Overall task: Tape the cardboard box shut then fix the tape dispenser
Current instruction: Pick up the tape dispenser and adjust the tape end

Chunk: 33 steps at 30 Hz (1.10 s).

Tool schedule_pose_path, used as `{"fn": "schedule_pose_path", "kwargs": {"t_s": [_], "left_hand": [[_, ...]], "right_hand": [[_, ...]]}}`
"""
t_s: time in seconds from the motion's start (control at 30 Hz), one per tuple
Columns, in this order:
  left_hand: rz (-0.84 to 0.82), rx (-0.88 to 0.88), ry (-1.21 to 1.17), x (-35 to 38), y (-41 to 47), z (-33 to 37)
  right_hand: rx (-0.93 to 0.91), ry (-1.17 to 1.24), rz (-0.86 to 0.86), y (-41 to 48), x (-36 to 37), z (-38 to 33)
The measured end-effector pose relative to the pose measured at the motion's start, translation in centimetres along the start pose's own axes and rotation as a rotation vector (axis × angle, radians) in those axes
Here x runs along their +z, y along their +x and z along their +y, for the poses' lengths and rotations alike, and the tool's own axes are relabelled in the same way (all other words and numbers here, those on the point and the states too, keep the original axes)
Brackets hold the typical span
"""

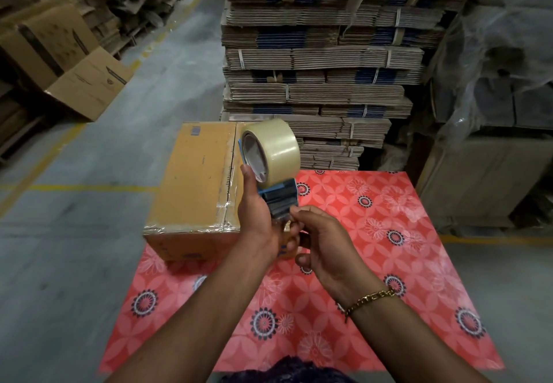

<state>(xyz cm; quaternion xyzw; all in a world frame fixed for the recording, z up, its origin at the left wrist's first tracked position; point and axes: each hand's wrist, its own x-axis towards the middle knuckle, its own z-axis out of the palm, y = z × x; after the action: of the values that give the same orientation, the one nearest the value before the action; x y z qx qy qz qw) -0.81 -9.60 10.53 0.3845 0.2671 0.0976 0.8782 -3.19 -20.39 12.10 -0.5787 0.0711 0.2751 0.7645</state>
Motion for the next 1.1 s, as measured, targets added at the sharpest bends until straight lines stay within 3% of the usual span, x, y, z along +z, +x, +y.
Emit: {"fn": "schedule_pose_path", "kwargs": {"t_s": [0.2,0.43,0.87,1.1], "left_hand": [[-0.146,-0.164,-0.078,-0.7,1.3,0.6],[-0.229,-0.215,-0.108,-1.3,2.0,-0.3],[-0.110,-0.267,-0.049,-2.5,4.1,-1.5],[0.067,-0.259,0.240,-4.0,6.5,-2.0]], "right_hand": [[-0.032,-0.011,0.025,-0.1,0.2,0.1],[-0.030,0.018,0.043,-0.8,-0.4,1.3],[0.008,-0.081,0.049,-1.8,-2.2,4.2],[0.032,-0.141,0.094,0.6,-2.5,5.8]]}}
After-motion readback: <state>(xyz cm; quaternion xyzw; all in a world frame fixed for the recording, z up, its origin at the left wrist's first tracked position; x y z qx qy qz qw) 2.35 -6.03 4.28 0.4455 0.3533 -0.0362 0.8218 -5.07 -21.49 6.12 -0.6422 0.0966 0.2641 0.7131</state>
